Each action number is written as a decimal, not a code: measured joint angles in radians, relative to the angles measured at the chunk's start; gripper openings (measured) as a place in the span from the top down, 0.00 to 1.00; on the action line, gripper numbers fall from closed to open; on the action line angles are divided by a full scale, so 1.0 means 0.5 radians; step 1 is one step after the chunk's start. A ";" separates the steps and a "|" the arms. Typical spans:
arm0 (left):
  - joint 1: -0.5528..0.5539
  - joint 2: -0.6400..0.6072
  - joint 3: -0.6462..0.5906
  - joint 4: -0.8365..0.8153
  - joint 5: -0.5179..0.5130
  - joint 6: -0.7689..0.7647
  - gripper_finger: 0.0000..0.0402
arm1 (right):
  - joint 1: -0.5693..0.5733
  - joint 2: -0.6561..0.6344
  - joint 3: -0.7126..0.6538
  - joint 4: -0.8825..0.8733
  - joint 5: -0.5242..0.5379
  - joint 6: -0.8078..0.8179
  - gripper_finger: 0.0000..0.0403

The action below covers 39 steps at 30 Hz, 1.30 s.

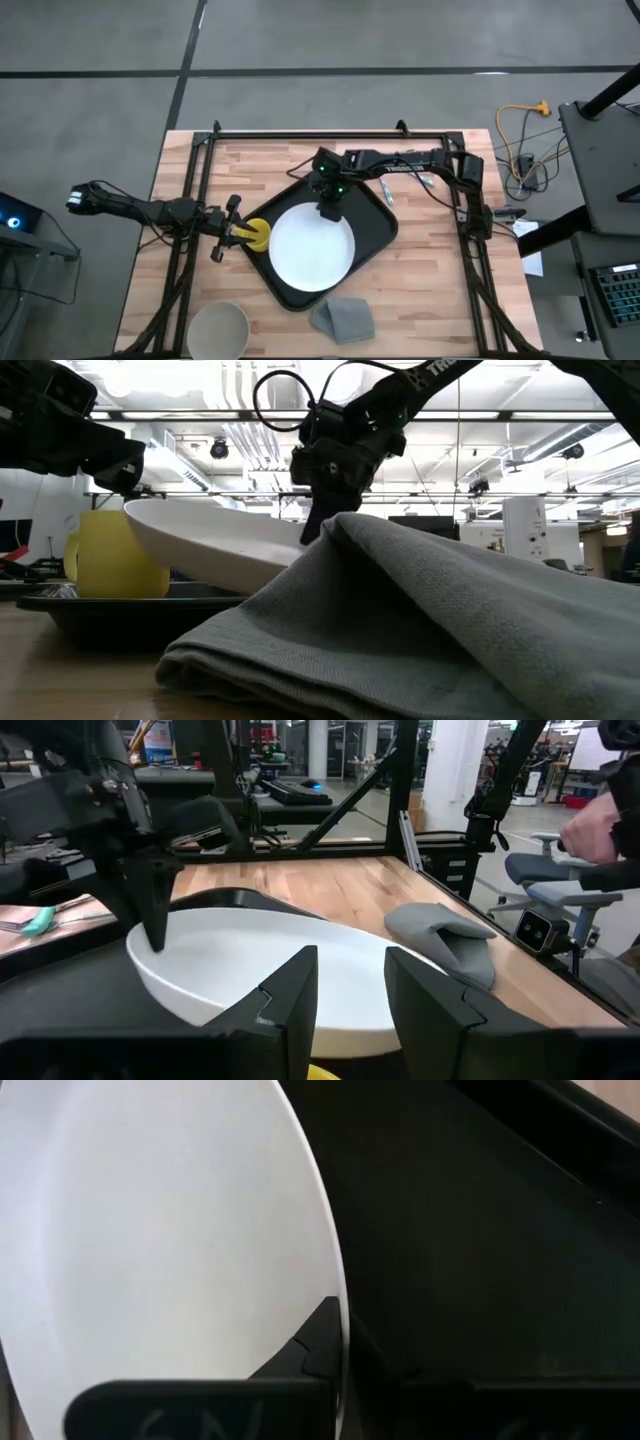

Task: Set up tray
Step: Put the white plate on the black tray below the yellow mug

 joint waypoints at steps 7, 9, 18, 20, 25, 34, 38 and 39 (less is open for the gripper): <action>0.000 -0.001 0.000 0.000 0.000 0.000 0.74 | 0.019 0.089 0.001 0.076 -0.007 0.000 0.98; 0.000 -0.001 0.000 0.000 0.000 0.001 0.74 | 0.020 0.127 0.010 0.084 -0.011 0.000 0.98; 0.000 0.000 0.000 0.000 0.000 0.001 0.74 | 0.029 0.275 0.091 0.083 -0.030 -0.001 0.98; 0.000 0.000 0.000 0.000 0.000 0.001 0.74 | 0.034 0.290 0.111 0.090 -0.029 -0.001 0.98; 0.000 -0.001 0.000 0.000 0.000 0.001 0.74 | 0.046 0.310 0.153 0.098 -0.030 -0.008 0.98; 0.000 -0.001 0.000 0.000 0.000 0.001 0.74 | 0.096 0.312 0.159 0.129 -0.022 -0.071 0.98; 0.000 -0.001 0.000 0.000 0.000 0.000 0.74 | 0.118 0.312 0.159 0.172 -0.022 -0.076 0.98; 0.000 -0.001 0.000 0.000 0.000 0.000 0.74 | 0.122 0.312 0.159 0.179 -0.022 -0.076 0.98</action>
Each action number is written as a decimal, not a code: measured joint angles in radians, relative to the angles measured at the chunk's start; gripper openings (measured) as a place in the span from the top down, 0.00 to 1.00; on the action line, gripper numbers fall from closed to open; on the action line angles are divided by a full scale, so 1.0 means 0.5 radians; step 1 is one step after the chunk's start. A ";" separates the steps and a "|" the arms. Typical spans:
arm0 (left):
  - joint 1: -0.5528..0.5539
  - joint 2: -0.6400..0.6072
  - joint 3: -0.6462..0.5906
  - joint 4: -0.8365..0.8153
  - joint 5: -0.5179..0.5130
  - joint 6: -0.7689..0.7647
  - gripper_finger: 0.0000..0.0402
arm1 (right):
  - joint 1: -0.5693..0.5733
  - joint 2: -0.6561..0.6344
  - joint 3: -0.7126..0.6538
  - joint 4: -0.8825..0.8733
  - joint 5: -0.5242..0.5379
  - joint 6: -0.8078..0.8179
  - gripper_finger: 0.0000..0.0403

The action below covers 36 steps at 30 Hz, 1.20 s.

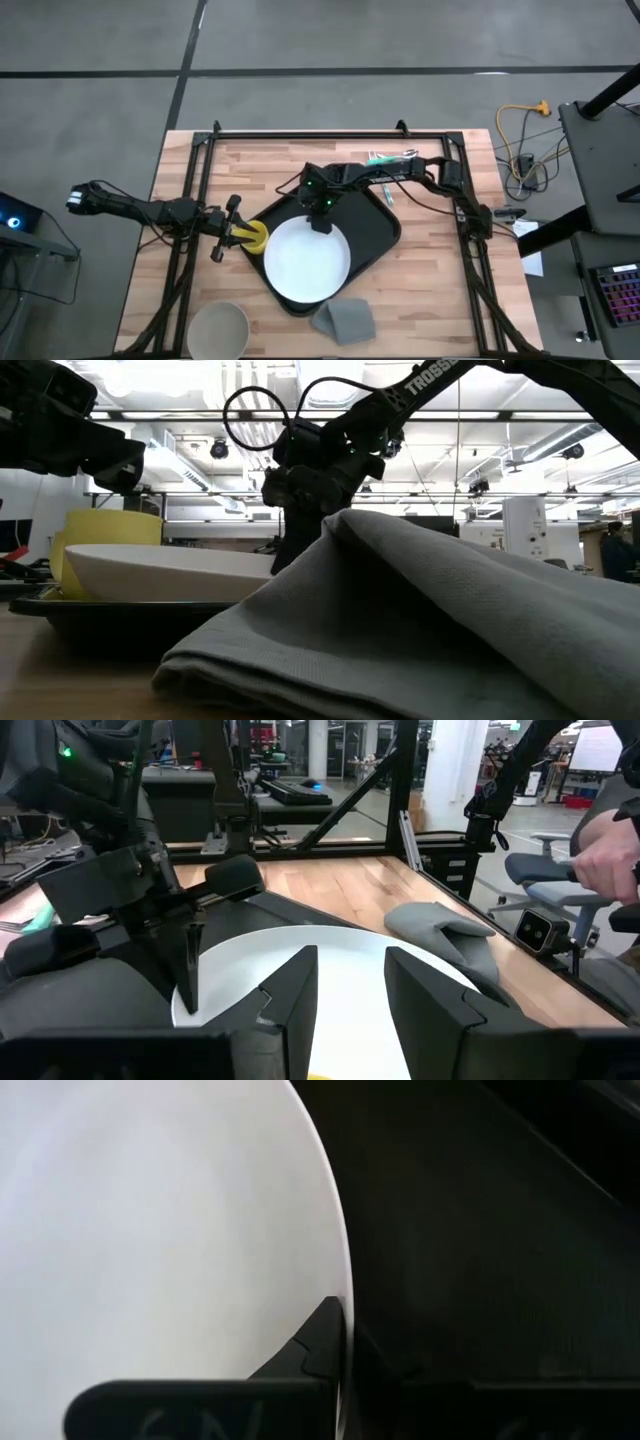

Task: Set up tray
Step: Put the white plate on the black tray below the yellow mug

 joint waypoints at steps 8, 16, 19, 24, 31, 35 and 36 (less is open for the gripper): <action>0.000 0.000 0.000 0.000 0.000 0.000 0.74 | 0.005 0.000 0.000 0.016 0.004 0.002 0.98; -0.001 0.000 0.000 0.000 0.000 0.000 0.74 | 0.005 0.000 0.000 0.016 0.004 0.008 0.98; 0.000 0.000 0.000 0.000 0.000 0.000 0.74 | 0.005 0.000 0.000 0.015 0.004 0.008 0.98; 0.000 0.000 0.000 -0.001 -0.001 0.000 0.74 | 0.005 0.000 0.000 0.006 0.003 0.016 0.95; 0.000 0.000 0.000 0.000 -0.001 0.000 0.74 | 0.005 0.000 0.000 -0.007 0.001 0.020 0.83; -0.001 0.000 0.000 0.000 -0.001 0.000 0.74 | 0.005 -0.013 0.000 -0.052 0.001 0.038 0.75; -0.001 0.000 0.000 -0.001 0.000 0.000 0.74 | 0.005 -0.020 -0.001 -0.071 0.000 0.040 0.74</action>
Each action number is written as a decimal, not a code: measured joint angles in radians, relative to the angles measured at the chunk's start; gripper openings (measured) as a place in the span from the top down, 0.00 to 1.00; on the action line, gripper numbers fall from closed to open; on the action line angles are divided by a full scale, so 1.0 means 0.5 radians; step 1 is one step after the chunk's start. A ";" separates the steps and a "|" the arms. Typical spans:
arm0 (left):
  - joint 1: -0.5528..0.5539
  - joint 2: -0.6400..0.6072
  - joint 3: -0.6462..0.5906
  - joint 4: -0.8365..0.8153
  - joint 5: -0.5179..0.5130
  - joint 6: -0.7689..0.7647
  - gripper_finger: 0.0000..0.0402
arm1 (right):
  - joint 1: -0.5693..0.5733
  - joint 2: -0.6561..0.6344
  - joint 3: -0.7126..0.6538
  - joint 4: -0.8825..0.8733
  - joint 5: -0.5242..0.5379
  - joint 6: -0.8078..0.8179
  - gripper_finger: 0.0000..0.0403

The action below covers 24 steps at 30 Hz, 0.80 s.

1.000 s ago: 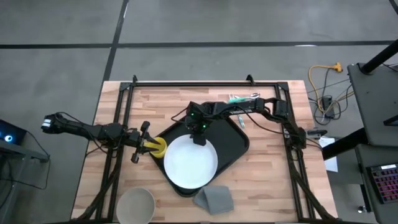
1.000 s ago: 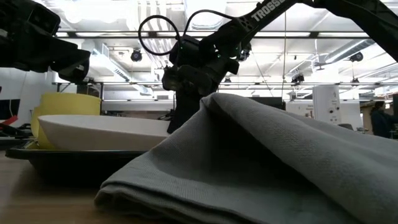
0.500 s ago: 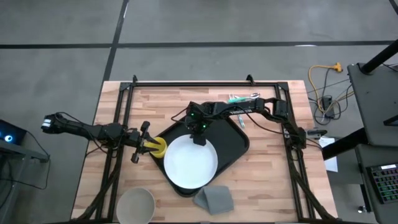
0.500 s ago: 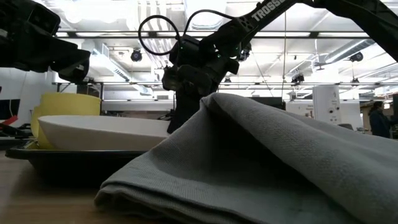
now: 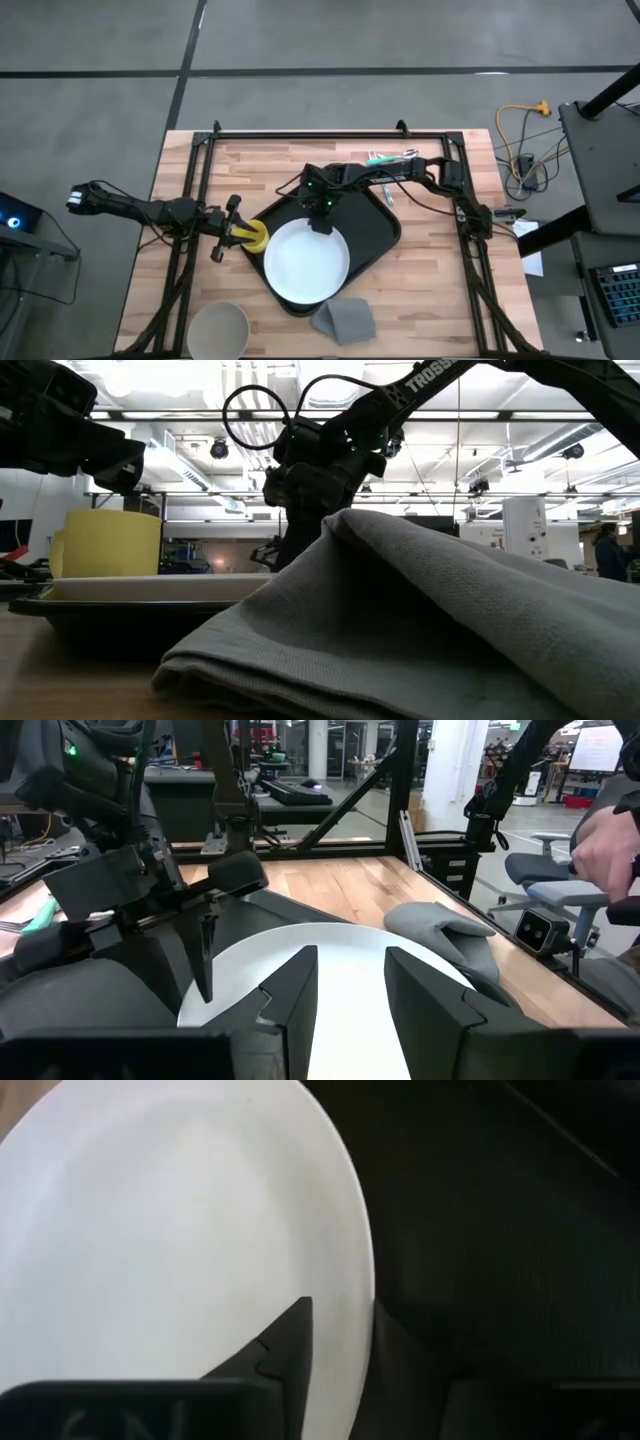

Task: Set up tray
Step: Put the white plate on the black tray below the yellow mug, then put the gray bowl on top of the white plate on the black tray

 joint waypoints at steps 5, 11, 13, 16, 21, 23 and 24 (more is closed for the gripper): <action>0.000 0.000 0.000 0.000 0.000 0.000 0.74 | 0.000 -0.042 0.000 -0.084 0.001 0.041 0.69; 0.001 0.000 0.000 0.000 0.000 0.000 0.74 | 0.000 -0.133 -0.001 -0.113 -0.002 0.083 0.66; 0.001 0.001 0.000 0.001 0.000 -0.001 0.74 | 0.000 -0.142 0.000 -0.108 -0.001 0.093 0.66; 0.000 0.001 0.000 0.000 0.000 0.000 0.74 | 0.000 -0.143 -0.001 -0.113 -0.001 0.186 0.67; 0.001 0.001 0.000 0.000 -0.001 0.000 0.74 | 0.018 -0.144 -0.001 -0.204 -0.001 0.532 0.69; 0.000 0.001 0.000 0.000 -0.001 -0.001 0.74 | 0.042 -0.144 -0.002 -0.201 0.003 0.429 0.69; 0.001 0.001 0.000 0.000 -0.001 -0.001 0.74 | 0.059 -0.144 -0.006 -0.188 0.006 0.352 0.69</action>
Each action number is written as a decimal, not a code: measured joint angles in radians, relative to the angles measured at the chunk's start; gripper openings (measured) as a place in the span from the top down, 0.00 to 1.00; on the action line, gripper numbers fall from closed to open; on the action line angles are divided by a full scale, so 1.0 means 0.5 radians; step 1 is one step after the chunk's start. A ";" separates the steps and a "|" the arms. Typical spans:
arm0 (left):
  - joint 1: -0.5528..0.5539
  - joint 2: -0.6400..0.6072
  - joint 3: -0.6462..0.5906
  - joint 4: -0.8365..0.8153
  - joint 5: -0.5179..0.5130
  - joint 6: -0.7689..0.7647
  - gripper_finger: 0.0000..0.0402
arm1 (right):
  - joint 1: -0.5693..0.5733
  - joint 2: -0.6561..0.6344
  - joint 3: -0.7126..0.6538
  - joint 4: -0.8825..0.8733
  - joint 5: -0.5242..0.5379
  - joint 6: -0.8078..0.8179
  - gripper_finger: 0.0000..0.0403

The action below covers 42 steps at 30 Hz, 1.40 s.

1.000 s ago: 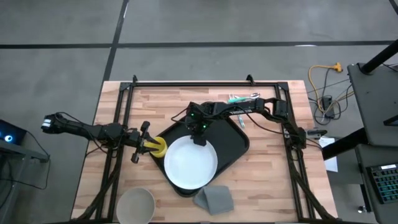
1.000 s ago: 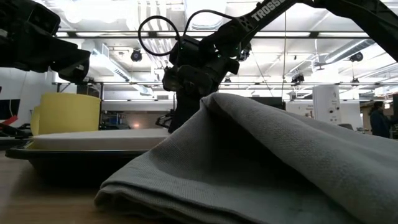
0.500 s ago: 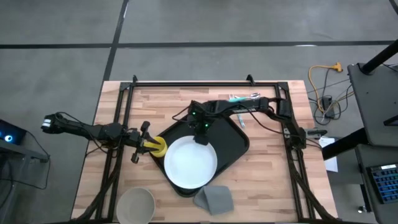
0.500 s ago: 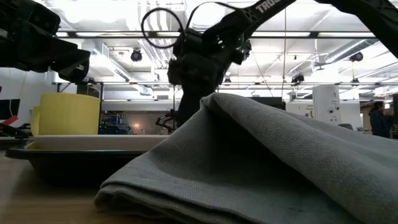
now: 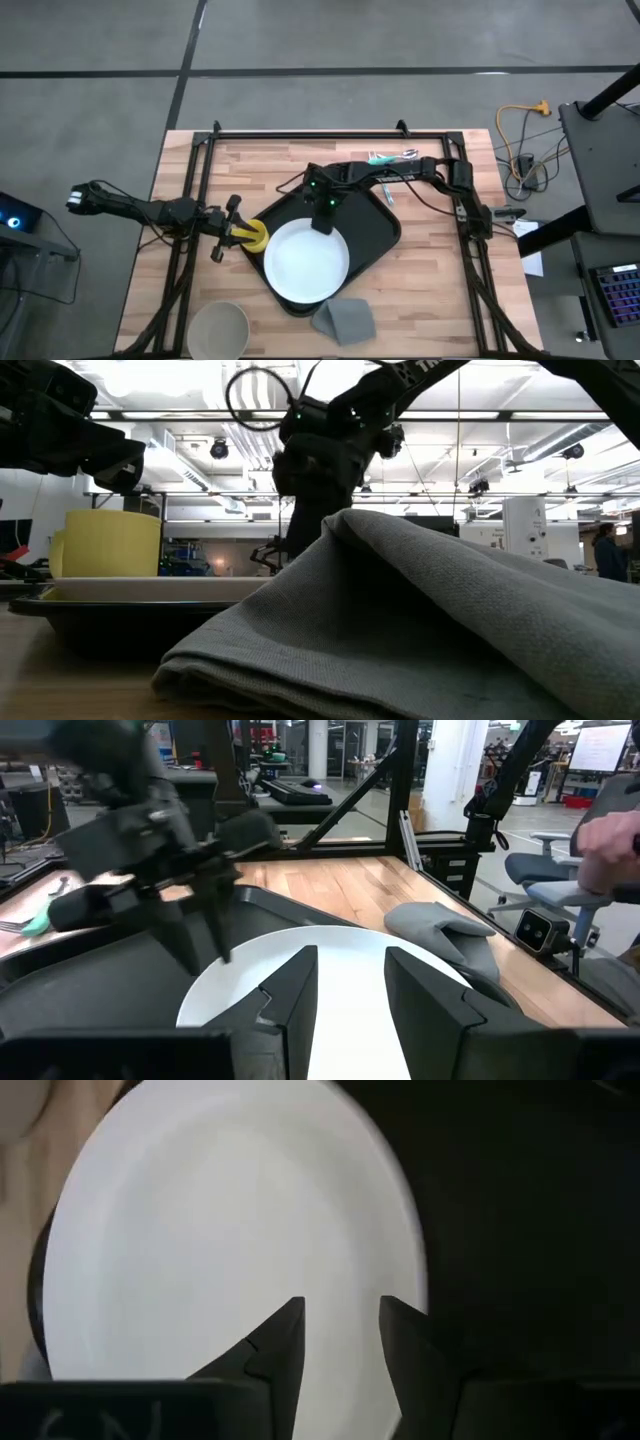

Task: Set up tray
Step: Put the gray bowl on top of the white plate on the black tray

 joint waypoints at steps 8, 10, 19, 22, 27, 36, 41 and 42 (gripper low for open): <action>-0.001 0.000 0.000 0.001 0.000 0.000 0.74 | 0.114 -0.083 -0.005 0.116 0.013 -0.219 0.70; 0.000 0.000 0.000 0.000 0.001 0.001 0.74 | 0.154 -0.127 -0.017 0.220 0.016 -0.251 0.70; -0.001 0.005 0.000 0.001 0.000 0.001 0.74 | 0.315 -0.430 -0.217 0.470 0.076 -0.354 0.70; -0.001 0.013 0.000 0.000 0.000 0.001 0.74 | 0.368 -0.596 -0.404 0.580 0.232 -0.375 0.70; 0.000 0.010 0.000 0.001 0.001 0.001 0.74 | 0.412 -0.914 -0.809 0.956 0.375 -0.430 0.70; 0.000 0.009 0.000 0.001 0.000 0.001 0.74 | 0.392 -1.516 -1.452 1.281 0.377 -0.569 0.70; 0.000 0.010 -0.001 0.002 0.000 0.001 0.74 | 0.394 -1.878 -1.695 1.398 0.374 -0.649 0.70; -0.001 0.011 -0.001 0.002 0.000 0.001 0.74 | 0.394 -1.951 -1.742 1.434 0.374 -0.655 0.70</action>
